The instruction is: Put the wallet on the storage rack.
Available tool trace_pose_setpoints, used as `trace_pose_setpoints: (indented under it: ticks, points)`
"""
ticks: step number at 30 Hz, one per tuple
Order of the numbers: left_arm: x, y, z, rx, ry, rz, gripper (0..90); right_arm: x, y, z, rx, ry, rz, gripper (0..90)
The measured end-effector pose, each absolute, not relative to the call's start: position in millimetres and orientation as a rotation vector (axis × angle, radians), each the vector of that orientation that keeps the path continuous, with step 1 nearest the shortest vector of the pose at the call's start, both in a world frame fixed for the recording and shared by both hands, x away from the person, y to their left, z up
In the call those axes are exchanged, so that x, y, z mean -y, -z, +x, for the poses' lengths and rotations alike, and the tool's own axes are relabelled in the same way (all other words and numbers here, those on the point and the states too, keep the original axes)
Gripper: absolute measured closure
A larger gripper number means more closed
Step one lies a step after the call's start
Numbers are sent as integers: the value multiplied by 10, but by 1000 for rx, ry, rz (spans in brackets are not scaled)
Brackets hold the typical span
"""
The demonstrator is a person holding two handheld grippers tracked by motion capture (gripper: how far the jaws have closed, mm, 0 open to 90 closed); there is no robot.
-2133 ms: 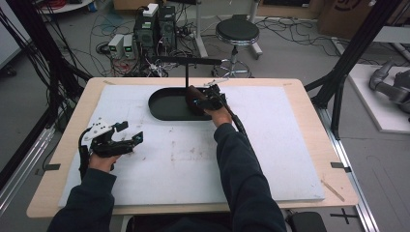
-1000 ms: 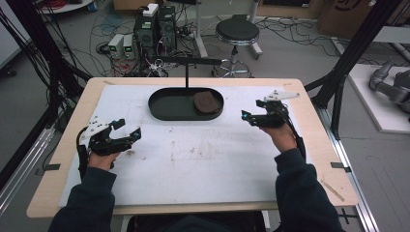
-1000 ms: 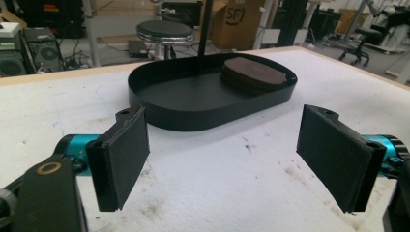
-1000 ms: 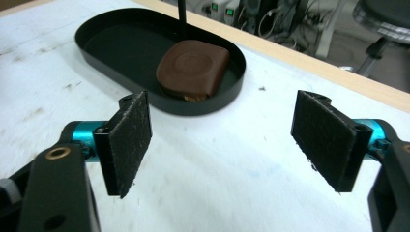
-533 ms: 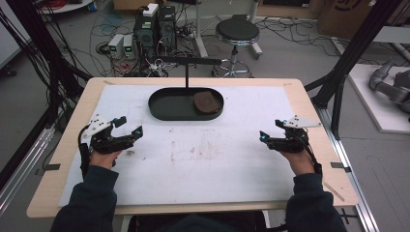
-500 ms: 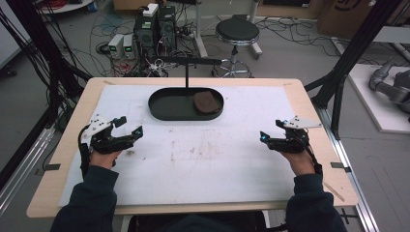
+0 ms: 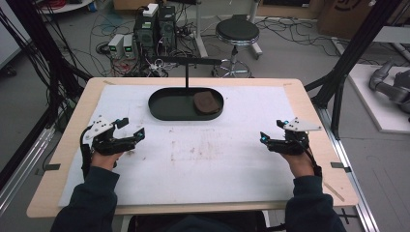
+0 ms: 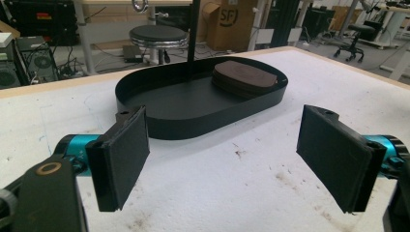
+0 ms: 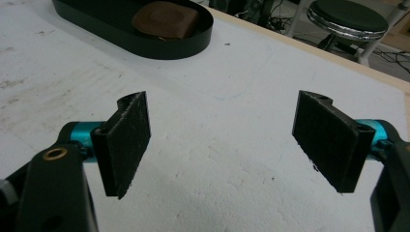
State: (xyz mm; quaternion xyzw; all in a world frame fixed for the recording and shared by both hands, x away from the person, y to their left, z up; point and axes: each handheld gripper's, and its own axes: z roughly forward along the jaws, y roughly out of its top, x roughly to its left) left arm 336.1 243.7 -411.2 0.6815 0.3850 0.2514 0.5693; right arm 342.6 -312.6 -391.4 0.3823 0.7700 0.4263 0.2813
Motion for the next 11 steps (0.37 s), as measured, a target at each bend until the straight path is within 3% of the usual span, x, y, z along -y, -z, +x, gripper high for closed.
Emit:
trace_pose_setpoints:
  ticks: [11]
  points:
    - [-2427,4122,3375,-910,-592,1599,189,3133,3928,3433,-2072,-1144,1020,217]
